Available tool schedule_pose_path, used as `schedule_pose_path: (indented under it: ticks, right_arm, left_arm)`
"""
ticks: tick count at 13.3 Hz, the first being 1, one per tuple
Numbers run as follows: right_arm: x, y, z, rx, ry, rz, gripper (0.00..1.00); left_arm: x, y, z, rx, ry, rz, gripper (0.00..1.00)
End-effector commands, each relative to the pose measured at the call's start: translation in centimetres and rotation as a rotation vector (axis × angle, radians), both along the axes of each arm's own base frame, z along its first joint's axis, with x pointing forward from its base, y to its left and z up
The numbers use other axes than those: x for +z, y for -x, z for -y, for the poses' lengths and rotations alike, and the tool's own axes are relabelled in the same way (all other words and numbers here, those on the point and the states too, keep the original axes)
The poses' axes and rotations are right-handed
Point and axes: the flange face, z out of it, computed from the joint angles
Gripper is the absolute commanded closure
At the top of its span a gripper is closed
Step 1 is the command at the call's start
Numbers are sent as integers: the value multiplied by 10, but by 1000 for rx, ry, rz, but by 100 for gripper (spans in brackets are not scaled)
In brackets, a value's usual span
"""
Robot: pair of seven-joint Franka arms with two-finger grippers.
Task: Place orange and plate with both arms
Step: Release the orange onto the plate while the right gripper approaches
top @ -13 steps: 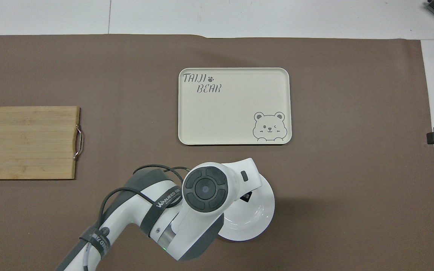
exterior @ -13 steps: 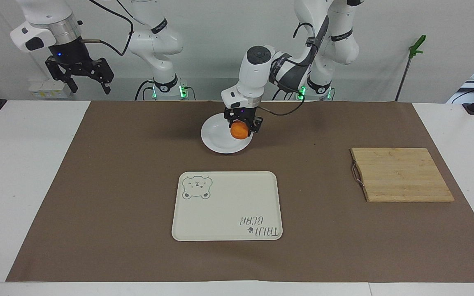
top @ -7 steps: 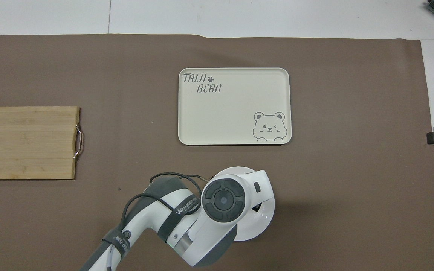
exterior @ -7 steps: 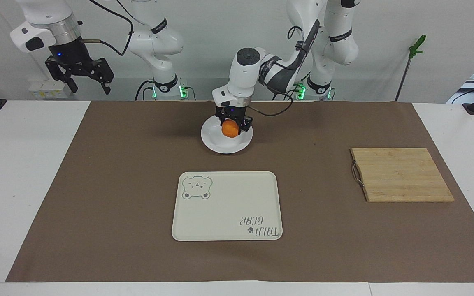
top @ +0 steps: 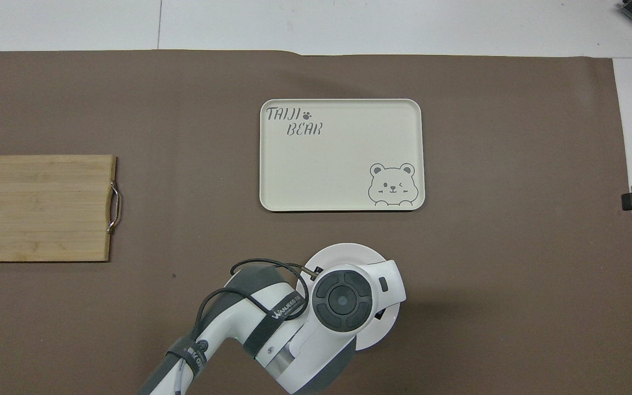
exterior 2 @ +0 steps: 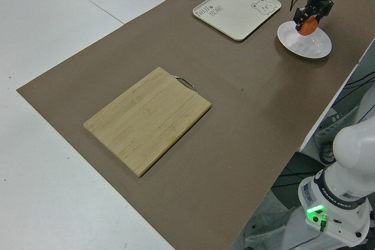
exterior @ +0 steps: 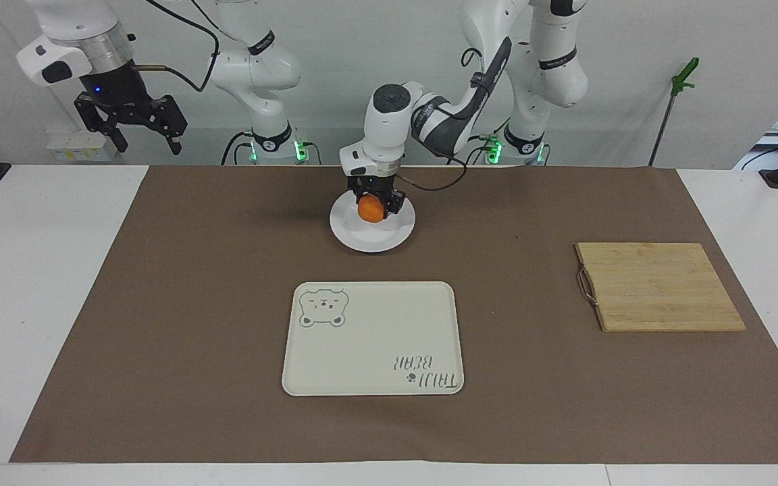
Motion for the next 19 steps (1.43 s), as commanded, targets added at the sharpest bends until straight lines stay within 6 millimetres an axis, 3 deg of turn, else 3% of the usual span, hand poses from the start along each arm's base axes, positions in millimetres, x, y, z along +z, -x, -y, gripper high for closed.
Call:
schedule_pose_path:
  ticks: [1, 4, 6, 7, 11, 13, 15, 19]
  right_arm:
    - [2, 6, -1, -7, 6, 6, 0]
    - [2, 9, -1, -8, 5, -5, 0]
    - [2, 8, -1, -8, 6, -3, 0]
    - [1, 7, -1, -11, 6, 1, 0]
    - [1, 9, 7, -20, 6, -5, 0]
    - [1, 8, -7, 61, 7, -5, 0]
    - [-1, 7, -18, 73, -36, -3, 0]
    - [5, 14, -20, 117, -47, -6, 0]
  left_arm:
    - [2, 7, -3, 1, -6, -23, 19]
    - [1, 7, -5, 2, -15, -31, 14]
    - [1, 8, -5, 2, -16, -32, 2]
    - [0, 9, -6, 0, -28, -42, 0]
    - [1, 8, -6, -1, -32, -46, 0]
    - [9, 2, -10, 9, -23, -38, 0]
    - [30, -9, -23, 26, -23, -34, 0]
    - [57, -68, -93, 102, -97, -15, 0]
